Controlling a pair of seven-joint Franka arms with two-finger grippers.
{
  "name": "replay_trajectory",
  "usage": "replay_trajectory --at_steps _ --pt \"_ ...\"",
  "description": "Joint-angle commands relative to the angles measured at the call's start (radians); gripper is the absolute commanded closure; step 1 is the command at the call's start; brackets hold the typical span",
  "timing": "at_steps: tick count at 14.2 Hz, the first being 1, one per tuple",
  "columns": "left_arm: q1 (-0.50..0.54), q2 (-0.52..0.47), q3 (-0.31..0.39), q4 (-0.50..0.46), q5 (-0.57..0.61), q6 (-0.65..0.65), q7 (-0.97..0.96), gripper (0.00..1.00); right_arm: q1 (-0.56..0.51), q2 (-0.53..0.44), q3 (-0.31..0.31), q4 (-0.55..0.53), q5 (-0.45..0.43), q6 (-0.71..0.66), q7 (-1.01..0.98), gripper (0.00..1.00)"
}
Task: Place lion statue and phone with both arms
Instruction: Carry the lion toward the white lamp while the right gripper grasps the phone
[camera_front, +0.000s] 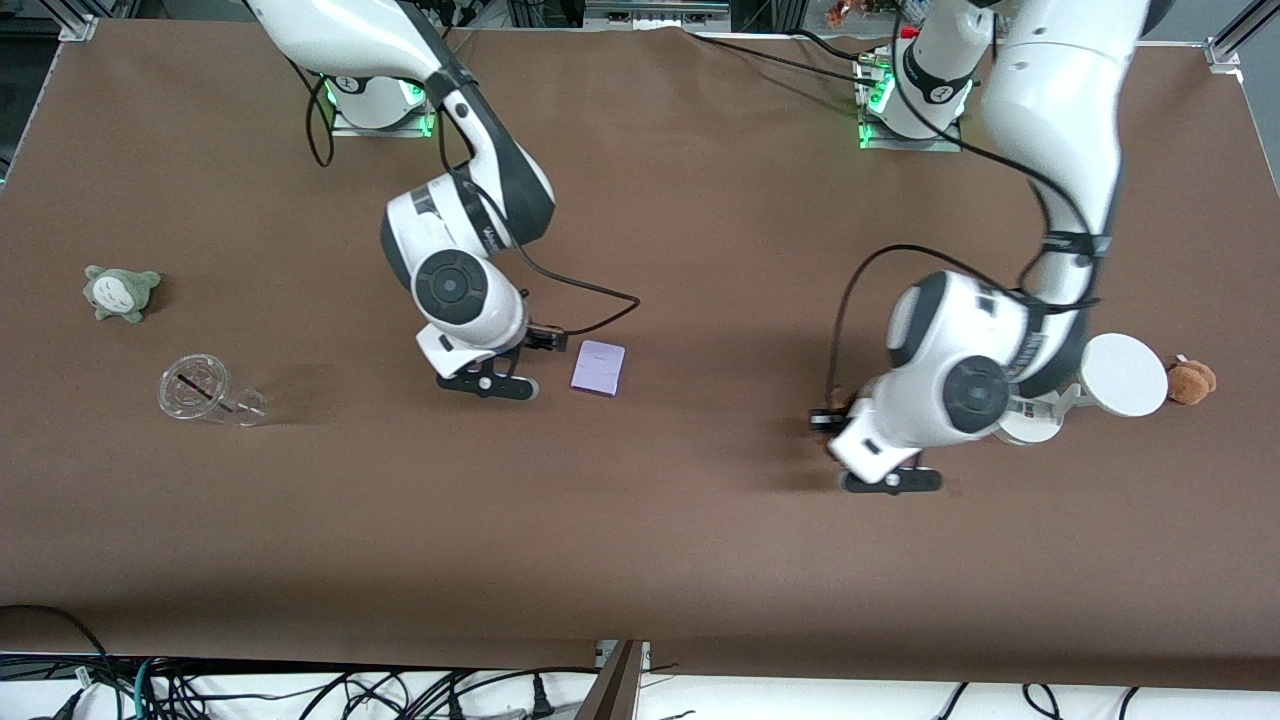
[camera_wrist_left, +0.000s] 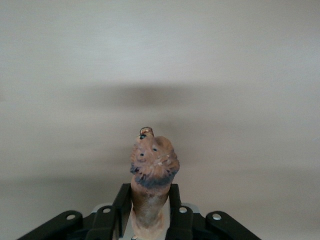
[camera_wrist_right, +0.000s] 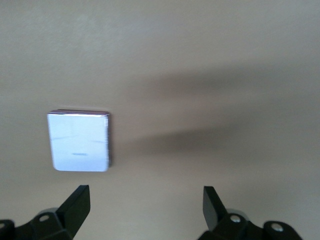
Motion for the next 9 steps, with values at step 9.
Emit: replay_trajectory --at_steps 9 --pt "0.256 -0.038 -0.007 -0.225 -0.004 0.052 0.284 1.00 0.113 0.129 -0.009 0.003 0.069 0.263 0.119 0.00"
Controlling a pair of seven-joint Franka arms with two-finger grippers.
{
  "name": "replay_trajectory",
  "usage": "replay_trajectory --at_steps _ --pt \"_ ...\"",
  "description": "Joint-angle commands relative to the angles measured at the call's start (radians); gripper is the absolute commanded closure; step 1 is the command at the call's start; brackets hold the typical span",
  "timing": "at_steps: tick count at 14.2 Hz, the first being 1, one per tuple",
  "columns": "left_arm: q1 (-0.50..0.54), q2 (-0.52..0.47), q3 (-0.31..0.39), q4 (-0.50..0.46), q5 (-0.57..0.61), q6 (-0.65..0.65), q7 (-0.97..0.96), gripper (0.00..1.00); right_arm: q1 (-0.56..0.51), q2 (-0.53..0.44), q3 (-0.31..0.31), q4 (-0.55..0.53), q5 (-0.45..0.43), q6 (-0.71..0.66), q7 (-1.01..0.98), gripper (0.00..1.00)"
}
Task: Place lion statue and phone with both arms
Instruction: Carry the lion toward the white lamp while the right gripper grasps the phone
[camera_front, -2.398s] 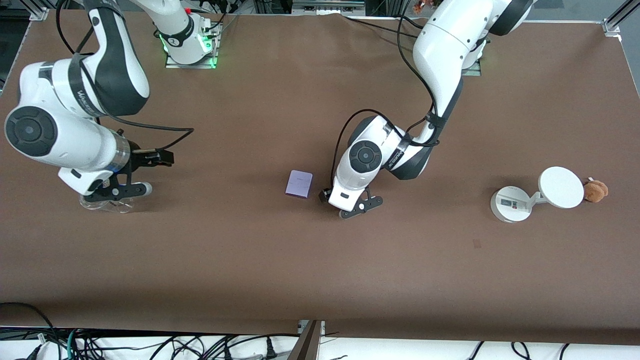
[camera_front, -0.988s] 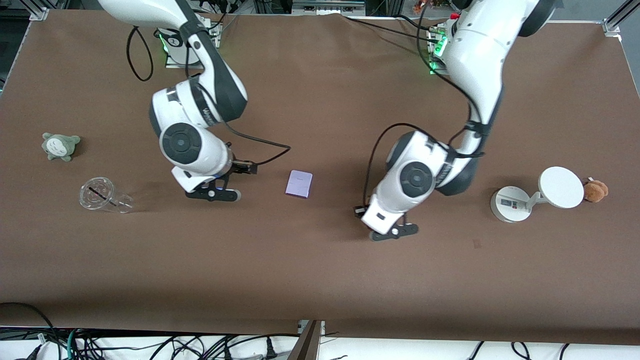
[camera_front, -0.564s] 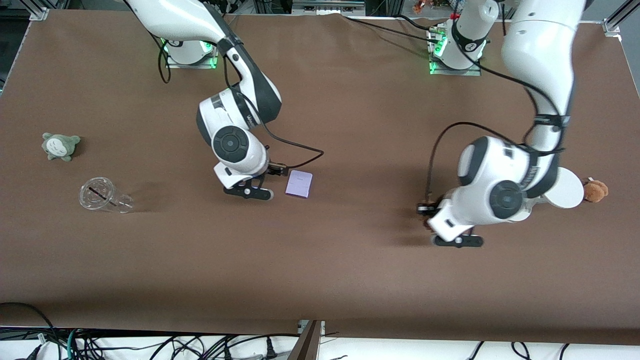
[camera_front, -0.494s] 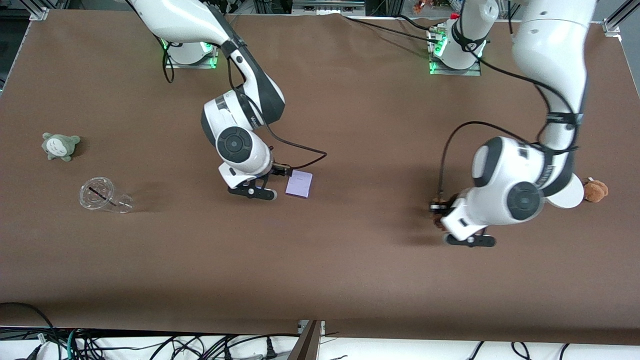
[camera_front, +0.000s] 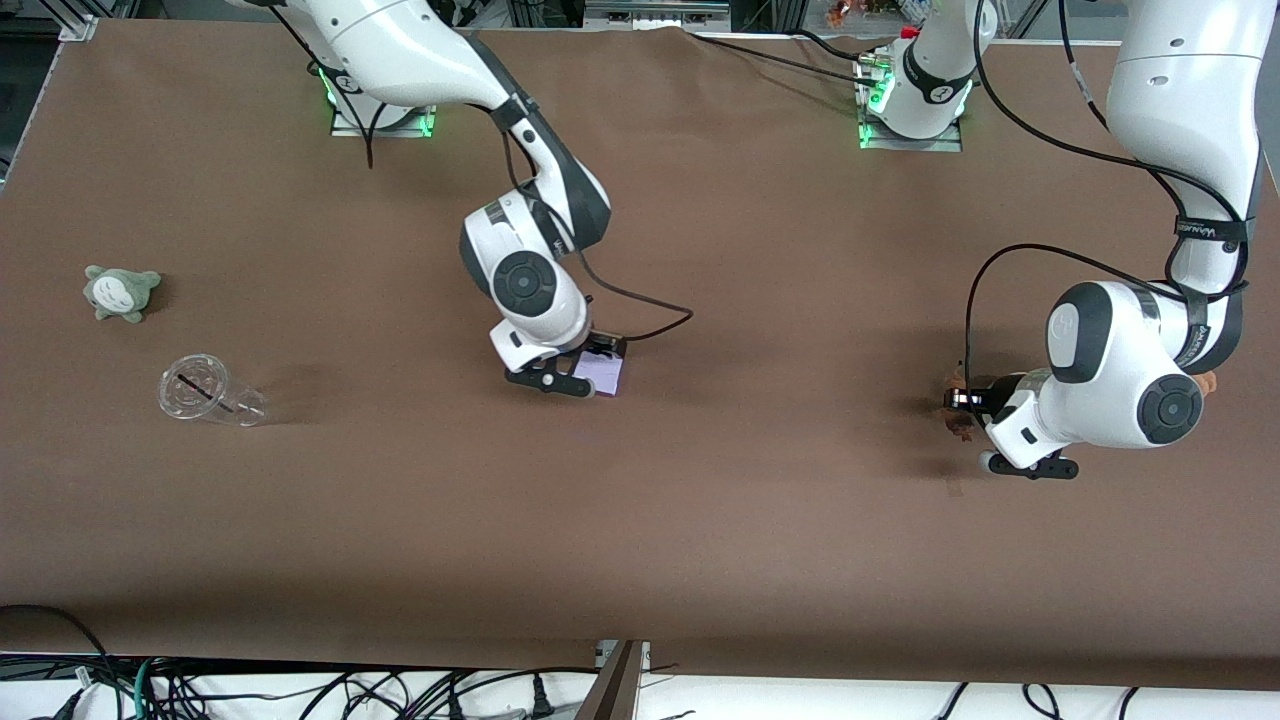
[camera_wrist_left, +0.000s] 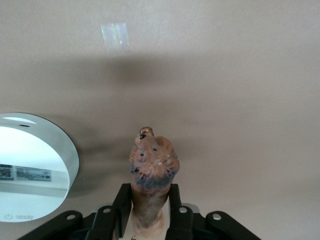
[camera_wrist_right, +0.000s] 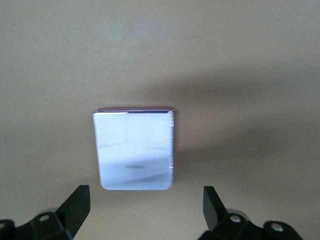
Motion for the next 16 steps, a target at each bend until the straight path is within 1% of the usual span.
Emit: replay_trajectory --at_steps 1,5,11,12,14,15,16 --pt "0.017 0.029 -0.009 -0.014 -0.004 0.050 0.014 1.00 0.009 0.018 -0.010 0.005 0.007 0.049 0.012 0.00" --pt "0.004 0.059 -0.010 -0.014 -0.016 0.100 -0.003 1.00 0.017 0.057 -0.010 0.008 0.004 0.125 0.014 0.00" --pt "-0.003 0.079 -0.016 -0.012 -0.019 0.118 -0.017 1.00 0.024 0.075 -0.010 0.005 0.004 0.131 0.014 0.00" --pt "-0.004 0.079 -0.016 -0.012 -0.019 0.118 -0.018 0.93 0.024 0.078 -0.012 0.005 0.004 0.132 0.014 0.00" --pt "-0.004 0.079 -0.018 -0.012 -0.019 0.115 -0.017 0.67 0.026 0.084 -0.012 0.005 0.004 0.134 0.012 0.00" --pt "-0.007 0.079 -0.018 -0.012 -0.019 0.115 -0.017 0.40 0.030 0.087 -0.012 0.005 0.004 0.142 0.012 0.00" --pt "-0.006 0.079 -0.018 -0.011 -0.019 0.115 -0.004 0.00 0.032 0.094 -0.012 0.005 0.004 0.149 0.014 0.00"
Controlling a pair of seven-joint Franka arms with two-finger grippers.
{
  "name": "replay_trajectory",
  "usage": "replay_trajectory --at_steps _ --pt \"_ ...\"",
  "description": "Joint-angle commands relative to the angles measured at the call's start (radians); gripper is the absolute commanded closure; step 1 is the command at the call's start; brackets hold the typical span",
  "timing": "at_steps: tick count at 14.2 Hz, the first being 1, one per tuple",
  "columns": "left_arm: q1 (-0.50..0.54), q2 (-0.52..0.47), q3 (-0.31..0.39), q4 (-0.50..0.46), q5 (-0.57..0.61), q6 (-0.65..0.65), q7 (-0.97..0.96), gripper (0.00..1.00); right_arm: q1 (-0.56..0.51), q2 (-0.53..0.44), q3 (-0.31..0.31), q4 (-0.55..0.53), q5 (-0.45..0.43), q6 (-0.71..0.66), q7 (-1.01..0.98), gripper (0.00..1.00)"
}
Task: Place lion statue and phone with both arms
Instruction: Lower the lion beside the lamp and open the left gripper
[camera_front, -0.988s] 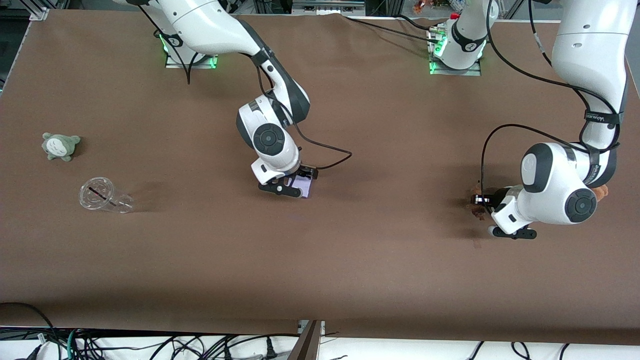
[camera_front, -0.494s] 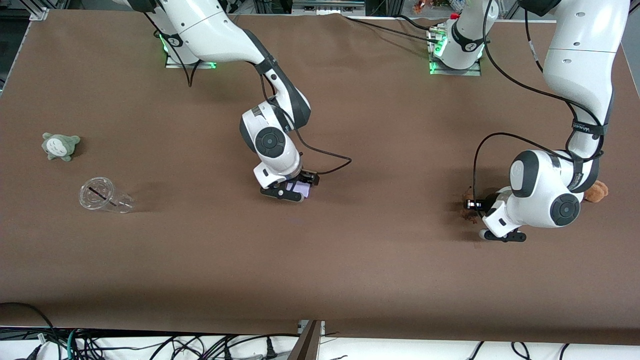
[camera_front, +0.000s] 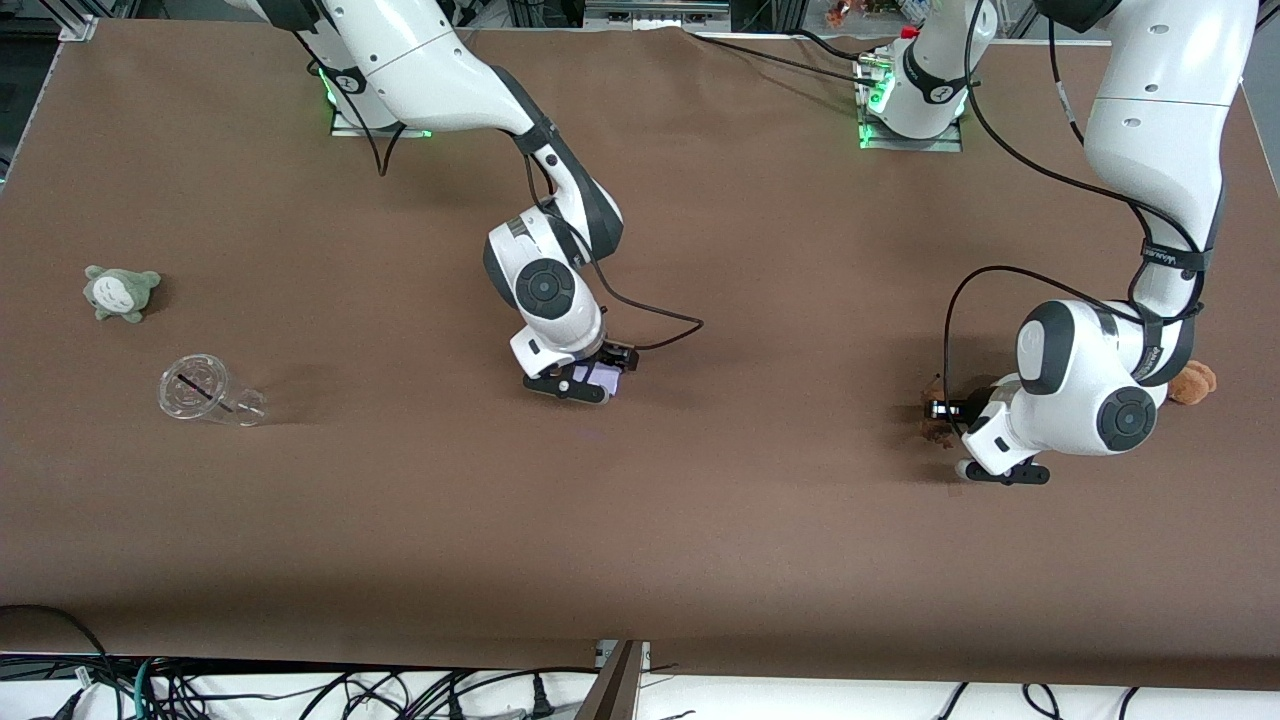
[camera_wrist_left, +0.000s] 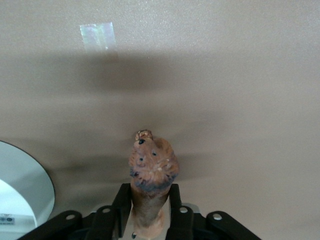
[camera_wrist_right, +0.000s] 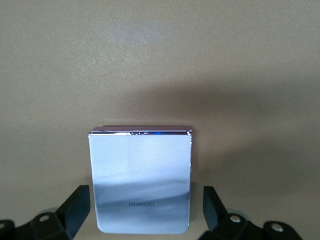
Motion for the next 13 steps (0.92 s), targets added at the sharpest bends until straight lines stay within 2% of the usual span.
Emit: replay_trajectory --at_steps 1,3,6,7,9,11,12,13 --pt "0.002 0.005 -0.001 0.001 -0.019 0.007 0.018 0.00 0.017 0.015 -0.005 0.004 0.004 0.026 0.012 0.00" --pt "0.005 -0.002 -0.001 0.006 -0.019 -0.004 0.018 0.00 0.023 0.017 -0.005 0.004 0.004 0.026 0.012 0.00" --pt "0.007 -0.045 -0.004 0.023 -0.021 -0.106 0.017 0.00 0.023 0.025 -0.005 0.004 0.002 0.026 0.010 0.00" --pt "0.002 -0.071 -0.004 0.023 -0.021 -0.123 0.015 0.00 0.023 0.026 -0.007 0.003 0.002 0.026 0.009 0.07" --pt "-0.006 -0.131 -0.004 0.027 -0.021 -0.175 0.009 0.00 0.023 0.026 -0.008 -0.002 -0.001 0.025 0.007 0.39" --pt "-0.010 -0.182 -0.004 0.067 -0.021 -0.275 0.003 0.00 0.018 0.025 -0.010 0.003 -0.002 0.025 -0.002 0.63" --pt "-0.010 -0.200 -0.004 0.099 -0.021 -0.328 0.001 0.00 0.015 0.017 -0.012 0.010 -0.010 0.020 -0.019 0.70" --pt "-0.010 -0.222 -0.004 0.128 -0.021 -0.379 -0.002 0.00 0.014 0.009 -0.016 0.012 -0.024 0.011 -0.031 0.70"
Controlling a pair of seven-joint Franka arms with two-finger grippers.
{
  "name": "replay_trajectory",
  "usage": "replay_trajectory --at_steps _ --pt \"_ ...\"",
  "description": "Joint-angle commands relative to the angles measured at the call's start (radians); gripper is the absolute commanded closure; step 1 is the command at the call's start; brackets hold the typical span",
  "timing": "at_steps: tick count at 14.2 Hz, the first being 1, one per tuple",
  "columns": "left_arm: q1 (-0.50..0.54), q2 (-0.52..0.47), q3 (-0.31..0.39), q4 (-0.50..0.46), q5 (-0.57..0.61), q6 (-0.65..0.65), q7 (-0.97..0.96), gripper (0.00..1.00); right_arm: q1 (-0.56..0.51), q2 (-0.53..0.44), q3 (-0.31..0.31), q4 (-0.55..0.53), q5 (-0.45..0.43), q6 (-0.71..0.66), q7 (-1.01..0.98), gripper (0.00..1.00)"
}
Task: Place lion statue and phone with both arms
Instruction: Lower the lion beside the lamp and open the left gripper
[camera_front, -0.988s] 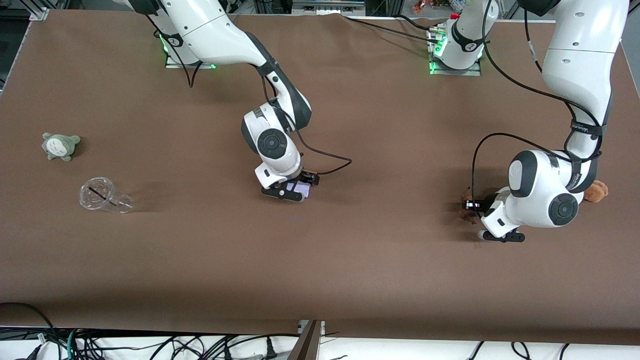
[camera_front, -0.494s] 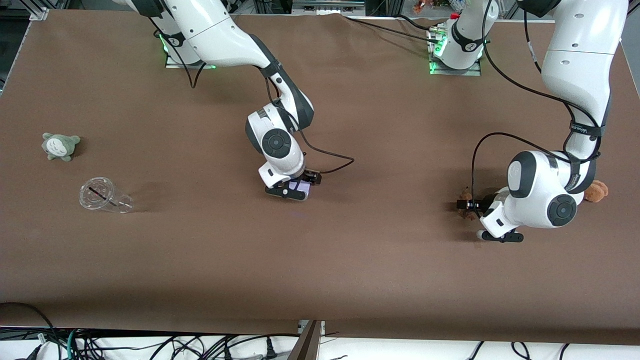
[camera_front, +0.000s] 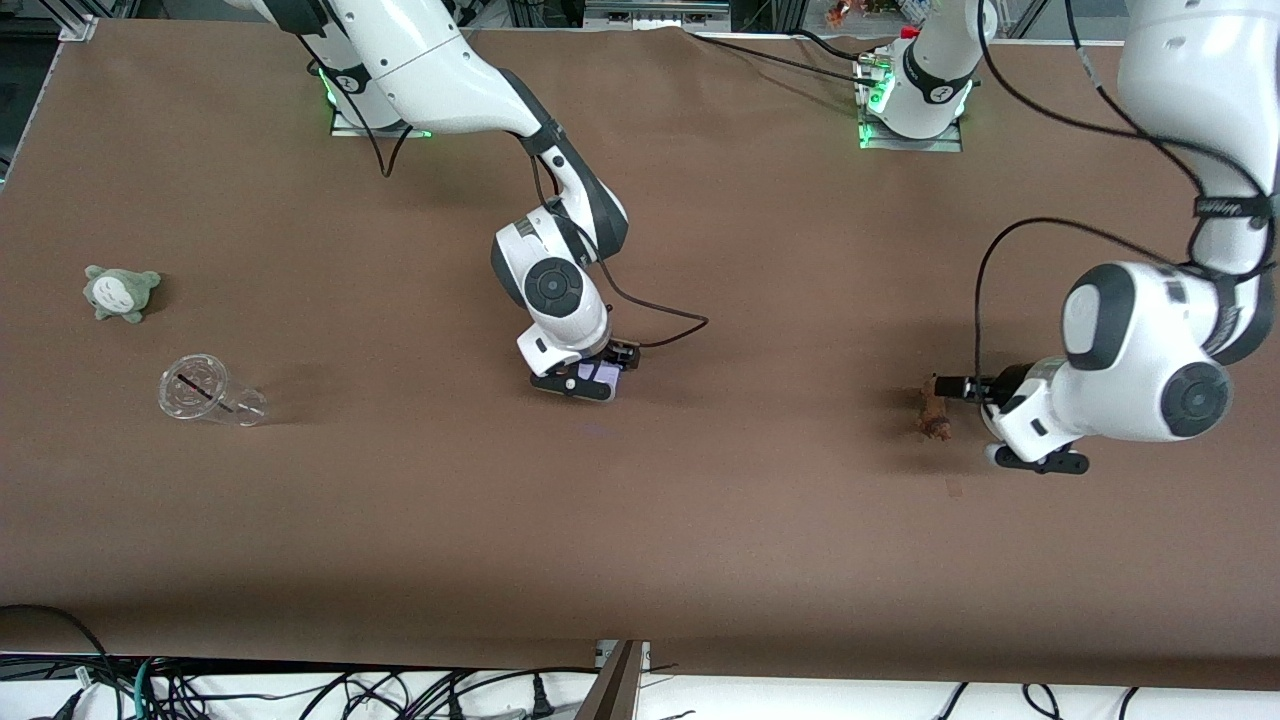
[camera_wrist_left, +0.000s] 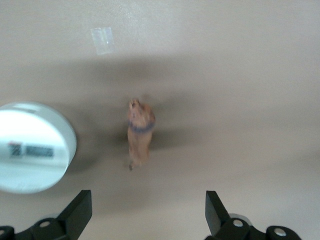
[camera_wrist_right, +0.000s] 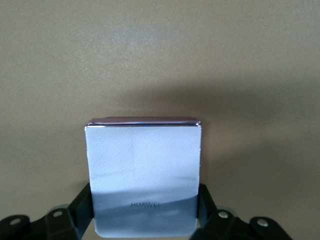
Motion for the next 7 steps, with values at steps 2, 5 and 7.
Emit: replay_trajectory --at_steps 2,5,7 --pt "0.000 -0.152 0.008 0.060 -0.020 -0.180 -0.012 0.00 -0.020 -0.043 -0.044 0.018 -0.020 -0.075 -0.088 0.70" --pt "0.009 -0.377 0.014 0.057 -0.008 -0.295 -0.054 0.00 -0.142 -0.069 -0.079 0.078 -0.003 -0.256 -0.324 0.70" --pt "0.014 -0.503 0.018 0.035 -0.002 -0.350 -0.055 0.00 -0.244 -0.089 -0.076 0.078 -0.002 -0.285 -0.476 0.70"
